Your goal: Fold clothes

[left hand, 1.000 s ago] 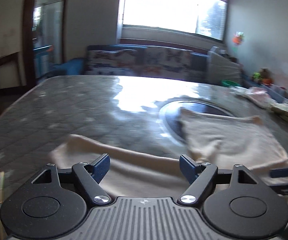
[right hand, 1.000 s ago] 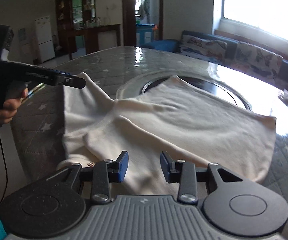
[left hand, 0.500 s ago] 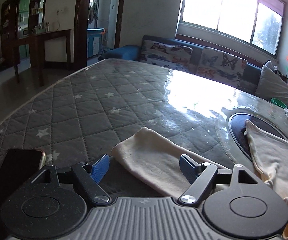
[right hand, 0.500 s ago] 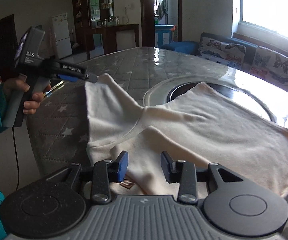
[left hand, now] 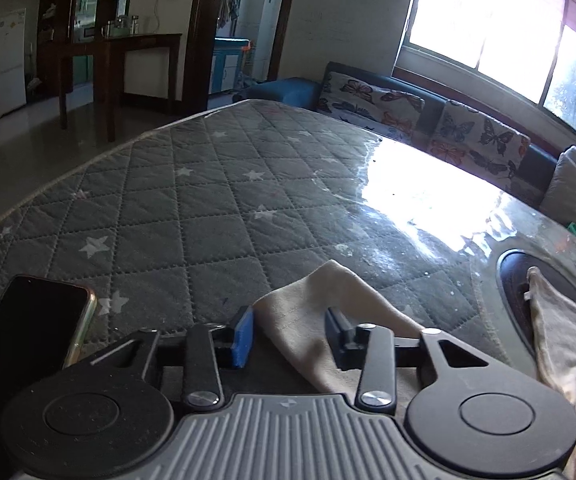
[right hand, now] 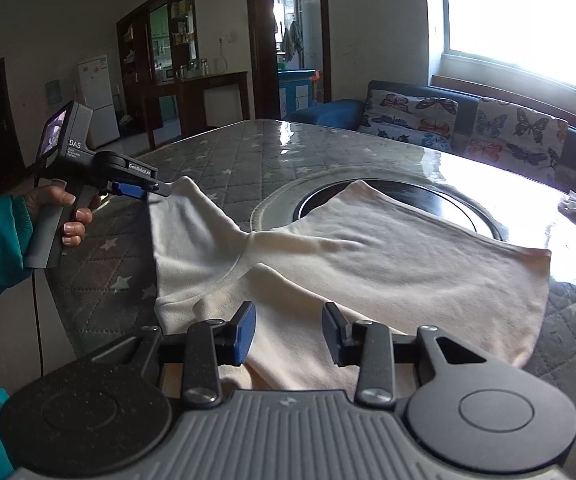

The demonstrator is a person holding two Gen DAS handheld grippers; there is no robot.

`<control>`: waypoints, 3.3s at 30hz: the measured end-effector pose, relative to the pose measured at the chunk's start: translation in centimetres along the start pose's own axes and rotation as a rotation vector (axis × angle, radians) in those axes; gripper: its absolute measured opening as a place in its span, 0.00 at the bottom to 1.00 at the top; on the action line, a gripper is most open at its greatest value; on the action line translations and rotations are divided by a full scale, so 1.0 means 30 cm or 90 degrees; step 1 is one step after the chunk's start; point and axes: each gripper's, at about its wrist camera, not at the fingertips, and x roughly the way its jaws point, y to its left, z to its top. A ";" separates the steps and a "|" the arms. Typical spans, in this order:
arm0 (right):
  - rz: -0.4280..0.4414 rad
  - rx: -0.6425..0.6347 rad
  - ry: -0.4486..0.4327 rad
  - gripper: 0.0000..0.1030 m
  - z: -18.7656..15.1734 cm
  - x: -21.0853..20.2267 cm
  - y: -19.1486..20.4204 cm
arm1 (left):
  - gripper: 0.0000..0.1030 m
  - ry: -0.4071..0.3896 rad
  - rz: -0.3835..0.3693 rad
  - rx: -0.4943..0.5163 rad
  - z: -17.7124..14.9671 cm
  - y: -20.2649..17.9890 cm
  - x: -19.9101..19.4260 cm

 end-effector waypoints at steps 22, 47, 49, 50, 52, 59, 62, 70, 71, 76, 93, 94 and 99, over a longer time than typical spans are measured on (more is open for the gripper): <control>-0.131 0.131 -0.072 0.36 -0.113 -0.216 -0.198 | 0.06 -0.026 -0.435 0.116 -0.047 -0.489 -0.415; 0.020 0.134 0.010 0.35 -0.030 0.060 -0.145 | 0.53 0.009 -0.305 0.273 -0.196 -0.367 -0.328; 0.031 0.134 0.026 0.32 -0.027 0.105 -0.125 | 0.55 0.013 -0.292 0.270 -0.202 -0.336 -0.318; 0.035 0.132 0.030 0.29 -0.024 0.119 -0.117 | 0.56 0.015 -0.285 0.269 -0.207 -0.323 -0.312; 0.036 0.126 0.036 0.24 -0.022 0.137 -0.103 | 0.58 0.021 -0.275 0.267 -0.217 -0.302 -0.300; 0.016 0.117 0.021 0.02 -0.024 0.115 -0.100 | 0.65 0.036 -0.265 0.270 -0.246 -0.279 -0.274; 0.012 0.108 0.002 0.02 -0.003 0.078 -0.105 | 0.66 0.039 -0.265 0.280 -0.258 -0.290 -0.270; 0.018 0.120 0.023 0.15 -0.023 0.125 -0.111 | 0.66 0.043 -0.256 0.290 -0.265 -0.291 -0.266; 0.019 0.119 0.022 0.15 -0.024 0.128 -0.110 | 0.66 0.044 -0.256 0.291 -0.264 -0.291 -0.265; 0.021 0.120 0.030 0.14 -0.028 0.159 -0.106 | 0.66 0.046 -0.256 0.298 -0.271 -0.300 -0.263; 0.015 0.127 0.017 0.02 -0.029 0.151 -0.103 | 0.68 0.044 -0.243 0.312 -0.287 -0.316 -0.252; 0.015 0.126 0.011 0.02 -0.026 0.143 -0.103 | 0.68 0.044 -0.241 0.312 -0.287 -0.316 -0.250; -0.003 0.099 -0.040 0.01 0.016 0.047 -0.095 | 0.68 0.036 -0.235 0.322 -0.293 -0.320 -0.252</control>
